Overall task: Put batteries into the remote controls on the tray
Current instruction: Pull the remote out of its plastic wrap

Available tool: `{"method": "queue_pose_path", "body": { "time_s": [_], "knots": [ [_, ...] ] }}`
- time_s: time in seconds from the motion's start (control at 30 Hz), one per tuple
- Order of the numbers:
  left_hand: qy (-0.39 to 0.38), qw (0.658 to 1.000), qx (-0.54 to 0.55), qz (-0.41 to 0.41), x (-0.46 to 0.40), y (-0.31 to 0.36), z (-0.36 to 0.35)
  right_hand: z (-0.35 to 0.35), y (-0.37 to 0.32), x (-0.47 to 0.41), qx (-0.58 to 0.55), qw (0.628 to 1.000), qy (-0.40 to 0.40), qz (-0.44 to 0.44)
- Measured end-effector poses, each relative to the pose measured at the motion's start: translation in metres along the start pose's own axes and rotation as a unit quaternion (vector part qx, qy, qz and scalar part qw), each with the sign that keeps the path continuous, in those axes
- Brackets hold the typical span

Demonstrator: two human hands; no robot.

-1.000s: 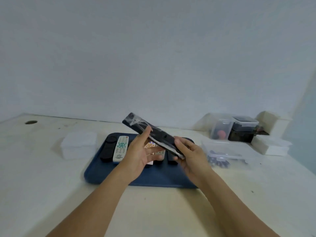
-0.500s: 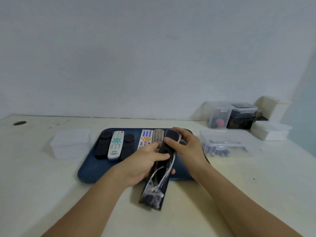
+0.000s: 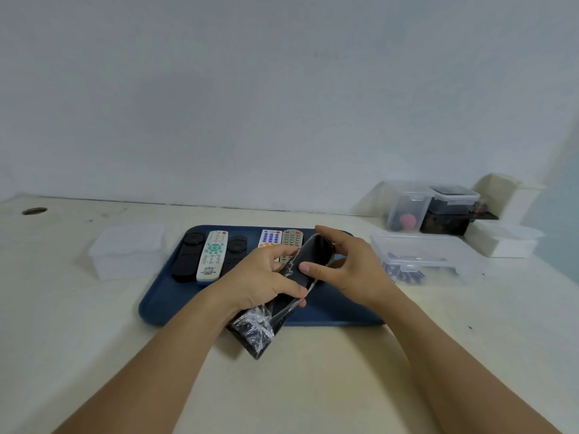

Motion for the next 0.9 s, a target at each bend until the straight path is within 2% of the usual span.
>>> {"method": "queue_pose_path", "body": {
  "time_s": [0.2,0.27,0.33,0.4,0.43,0.47,0.5,0.57,0.6,0.63,0.67,0.7,0.77,0.83,0.9],
  "knots": [
    [0.005,1.000,-0.020,0.002,-0.002,-0.005,0.001,0.000,-0.003,0.001,0.089,0.994,0.021,0.060],
    [0.001,0.999,-0.045,-0.001,-0.003,-0.006,0.005,-0.001,-0.012,0.002,0.120,0.986,0.033,0.115],
    [-0.032,0.998,-0.051,-0.012,-0.002,-0.003,0.009,-0.006,-0.024,0.006,0.098,0.978,0.005,0.182],
    [-0.095,0.994,-0.036,-0.029,0.004,0.000,0.013,-0.010,-0.031,0.011,0.050,0.979,-0.055,0.192],
    [-0.116,0.993,0.015,-0.028,0.007,0.002,0.016,-0.010,-0.031,0.012,0.032,0.981,-0.079,0.176],
    [-0.136,0.984,0.111,-0.005,0.012,0.002,0.018,-0.009,-0.030,0.011,0.020,0.984,-0.088,0.154],
    [-0.148,0.962,0.228,0.029,0.014,0.001,0.018,-0.006,-0.028,0.010,-0.002,0.988,-0.083,0.130],
    [-0.134,0.890,0.429,0.072,0.017,0.002,0.017,-0.003,-0.024,0.008,-0.075,0.993,-0.045,0.082],
    [-0.110,0.861,0.490,0.078,0.016,0.002,0.016,-0.003,-0.022,0.007,-0.105,0.992,-0.022,0.064],
    [-0.088,0.847,0.519,0.075,0.011,0.001,0.015,-0.004,-0.021,0.007,-0.121,0.991,0.001,0.056],
    [-0.073,0.846,0.523,0.069,0.008,0.001,0.012,-0.006,-0.019,0.007,-0.127,0.991,0.020,0.047],
    [-0.053,0.864,0.498,0.063,0.005,0.001,0.006,-0.010,-0.018,0.009,-0.132,0.990,0.038,0.034],
    [0.011,0.918,0.392,0.052,0.000,0.004,-0.005,-0.018,-0.018,0.013,-0.119,0.991,0.064,0.015],
    [0.094,0.956,0.275,0.029,-0.002,0.008,-0.011,-0.033,-0.025,0.019,-0.088,0.994,0.058,0.026],
    [0.163,0.962,0.221,0.014,-0.003,0.009,-0.010,-0.048,-0.035,0.025,-0.085,0.995,0.021,0.054]
  ]
}}
Point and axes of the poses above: each hand's wrist, its own x-axis away from the middle knuckle, its own z-axis out of the back of the hand, y = z × x, the point moved 5 cm from there along -x, towards the middle knuckle, and after that the axes turned 12 degrees about -x, right-handed, at the moved point
